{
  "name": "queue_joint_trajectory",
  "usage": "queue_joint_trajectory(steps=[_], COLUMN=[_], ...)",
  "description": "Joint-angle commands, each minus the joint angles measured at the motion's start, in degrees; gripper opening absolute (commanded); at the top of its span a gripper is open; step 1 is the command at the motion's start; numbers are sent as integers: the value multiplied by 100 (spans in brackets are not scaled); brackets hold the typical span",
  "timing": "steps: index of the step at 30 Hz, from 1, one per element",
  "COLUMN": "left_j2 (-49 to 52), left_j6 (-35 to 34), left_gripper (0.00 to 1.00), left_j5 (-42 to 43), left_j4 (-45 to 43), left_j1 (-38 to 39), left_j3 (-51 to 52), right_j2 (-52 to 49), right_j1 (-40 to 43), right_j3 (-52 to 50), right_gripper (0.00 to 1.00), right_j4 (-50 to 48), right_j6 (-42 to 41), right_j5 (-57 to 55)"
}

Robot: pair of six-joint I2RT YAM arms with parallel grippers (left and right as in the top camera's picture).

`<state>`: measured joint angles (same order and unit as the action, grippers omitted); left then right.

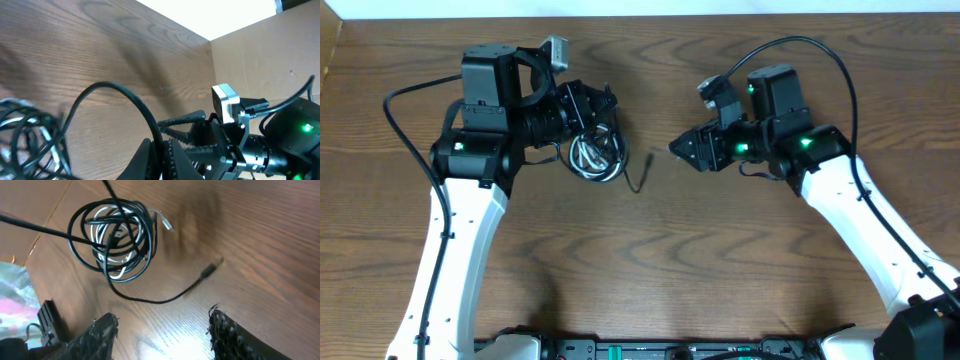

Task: Untangle cables

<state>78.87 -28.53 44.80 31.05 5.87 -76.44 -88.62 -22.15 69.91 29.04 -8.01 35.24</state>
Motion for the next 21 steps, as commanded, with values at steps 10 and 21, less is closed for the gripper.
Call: queue_joint_trajectory(steps=[10, 21], left_j2=[-20, -20], left_j6=[-352, -372], left_gripper=[8, 7], left_j5=[-452, -457], left_j4=[-31, -31], left_j1=[96, 96], left_j3=[-114, -114], right_j2=[-140, -894], right_j1=[-697, -1115], right_j3=[4, 4], right_gripper=[56, 49], right_j4=[-168, -501], right_j6=[-138, -70], right_j5=[-538, -612])
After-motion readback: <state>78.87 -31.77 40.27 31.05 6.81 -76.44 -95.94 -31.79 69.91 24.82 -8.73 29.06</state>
